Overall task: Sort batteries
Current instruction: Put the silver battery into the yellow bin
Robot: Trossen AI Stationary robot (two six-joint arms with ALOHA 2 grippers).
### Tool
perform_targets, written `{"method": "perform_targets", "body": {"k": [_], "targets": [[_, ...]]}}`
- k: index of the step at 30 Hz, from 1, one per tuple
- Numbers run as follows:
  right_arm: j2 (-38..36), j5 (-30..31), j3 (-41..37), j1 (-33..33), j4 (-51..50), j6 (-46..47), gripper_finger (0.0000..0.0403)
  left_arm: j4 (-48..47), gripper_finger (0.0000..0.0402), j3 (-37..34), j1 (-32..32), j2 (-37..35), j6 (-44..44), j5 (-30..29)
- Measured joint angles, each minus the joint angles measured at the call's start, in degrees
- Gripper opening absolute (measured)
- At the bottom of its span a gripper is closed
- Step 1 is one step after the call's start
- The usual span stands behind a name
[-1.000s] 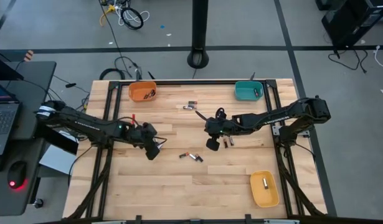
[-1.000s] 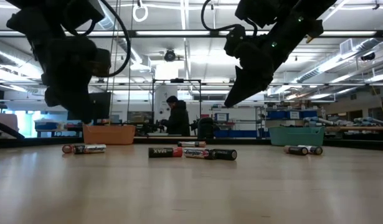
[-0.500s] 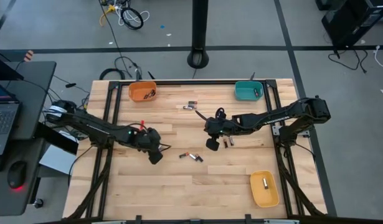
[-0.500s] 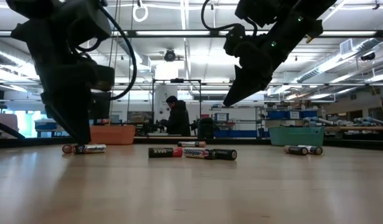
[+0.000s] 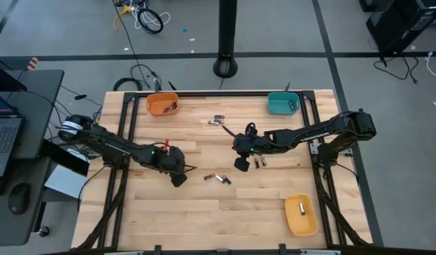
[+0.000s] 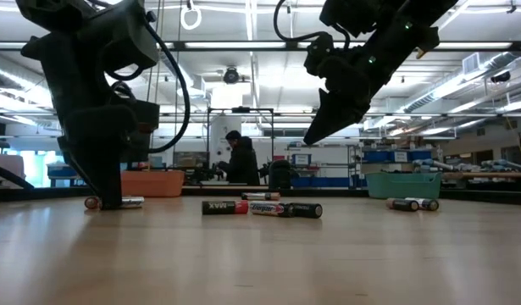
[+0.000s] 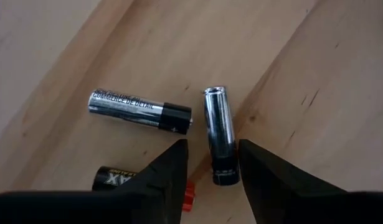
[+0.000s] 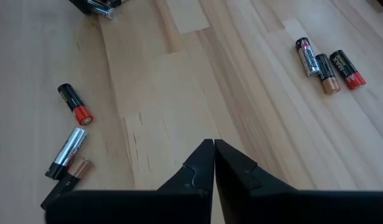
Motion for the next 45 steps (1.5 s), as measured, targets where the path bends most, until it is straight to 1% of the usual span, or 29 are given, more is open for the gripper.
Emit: {"method": "perform_targets", "body": {"k": [3, 5, 7, 12, 15, 20, 23, 26, 29, 32, 36, 40, 43, 45], "targets": [[0.00, 0.00, 0.00, 0.00, 0.00, 0.02, 0.0022, -0.10, 0.0148, 0.04, 0.00, 0.29, 0.28, 0.07], [0.01, 0.00, 0.00, 0.00, 0.00, 0.00, 0.0023, -0.25, 0.0135, 0.04, 0.02, 0.31, 0.78, 0.07], [0.02, 0.00, 0.00, 0.00, 0.00, 0.01, 0.0024, -0.40, 0.0114, 0.01, 0.02, 0.33, 1.75, 0.17], [0.00, 0.00, 0.00, 0.00, 0.09, 0.00, 0.0021, -0.06, 0.0047, 0.01, 0.09, 0.33, 4.81, 2.74], [0.00, 0.00, 0.00, 0.00, 0.08, 0.00, 0.0021, -0.11, 0.0045, 0.45, 0.07, 0.36, 7.09, 4.78], [0.00, -0.17, 0.00, 0.26, 0.09, 0.02, 0.0020, -1.41, 0.0045, 4.17, 0.12, 0.52, 13.55, 7.52], [-0.71, -0.33, 0.00, 1.16, -0.44, -0.62, 0.0018, -0.62, 0.0045, 6.86, 0.95, 0.31, 17.39, 7.34], [-3.01, 0.38, 0.00, 2.64, -2.35, -1.29, 0.0016, 0.24, 0.0045, 8.04, 2.23, 0.31, 20.81, 6.73], [-5.73, 3.42, 0.00, 4.43, -3.99, -1.09, 0.0015, 6.10, 0.0045, 7.93, 4.25, 0.00, 24.51, 6.66], [-7.72, 4.90, -1.64, 6.33, 0.41, -0.90, 0.0015, 16.56, 0.0045, 6.88, 6.28, -0.04, 28.30, 7.48], [-9.06, 2.45, -8.21, 8.68, 13.62, -1.39, 0.0014, 32.04, 0.0045, 4.33, 8.69, -0.08, 33.13, 10.58], [-8.69, 0.06, -14.30, 9.62, 32.30, -1.58, 0.0014, 49.83, 0.0045, 0.89, 10.88, -0.08, 35.29, 14.09], [-7.58, -0.28, -15.63, 9.66, 43.70, -2.48, 0.0017, 58.73, 0.0045, -0.77, 11.88, -0.10, 36.38, 15.92], [-7.43, -0.22, -15.61, 9.56, 48.48, -3.47, 0.0025, 63.40, 0.0045, -1.27, 12.11, -0.10, 37.00, 16.08]]}}
